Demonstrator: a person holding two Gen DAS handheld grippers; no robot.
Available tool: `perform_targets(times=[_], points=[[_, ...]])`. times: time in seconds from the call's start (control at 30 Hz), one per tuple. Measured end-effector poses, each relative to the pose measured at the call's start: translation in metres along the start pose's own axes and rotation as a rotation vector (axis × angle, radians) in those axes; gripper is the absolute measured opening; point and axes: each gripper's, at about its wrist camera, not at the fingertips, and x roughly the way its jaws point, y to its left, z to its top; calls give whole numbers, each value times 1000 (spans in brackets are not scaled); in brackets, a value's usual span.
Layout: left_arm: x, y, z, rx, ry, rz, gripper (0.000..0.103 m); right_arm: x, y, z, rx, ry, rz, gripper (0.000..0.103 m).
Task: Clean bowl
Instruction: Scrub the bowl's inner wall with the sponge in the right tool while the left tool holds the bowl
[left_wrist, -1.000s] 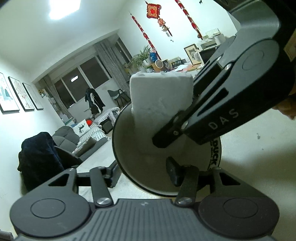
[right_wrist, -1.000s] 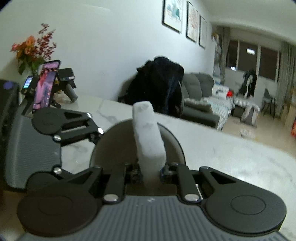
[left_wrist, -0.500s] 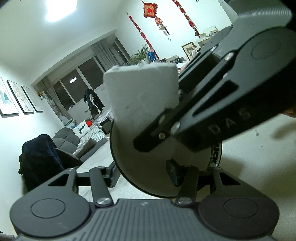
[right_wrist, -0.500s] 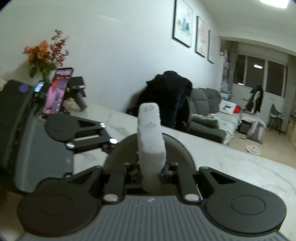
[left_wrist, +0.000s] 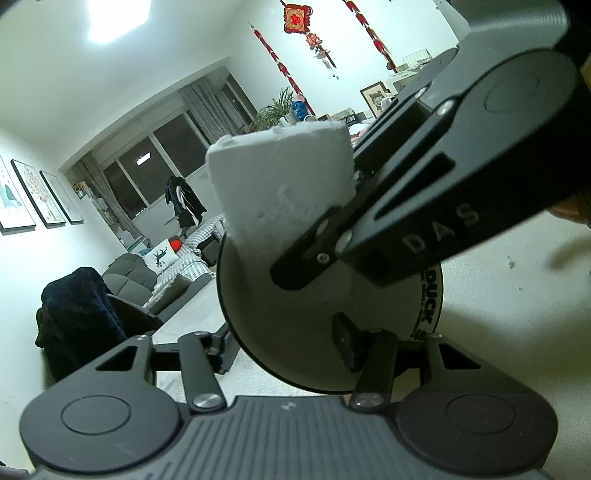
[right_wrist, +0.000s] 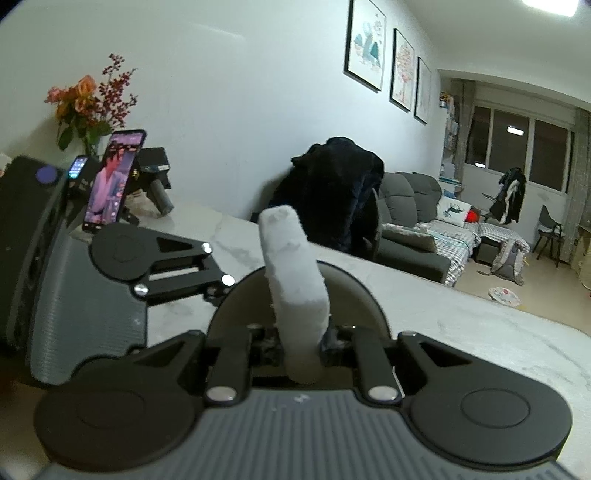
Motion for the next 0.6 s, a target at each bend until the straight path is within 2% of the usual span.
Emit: perform_targets(times=[0.17, 0.4, 0.6], points=[[-14, -14, -4, -16, -7, -6, 53, 3, -2, 0, 20, 33, -19, 17], [-27, -31, -8, -24, -9, -5, 53, 1, 1, 0, 17, 19, 4, 17], [-33, -46, -10, 12, -9, 6, 53, 0, 4, 0, 14, 6, 25, 17]])
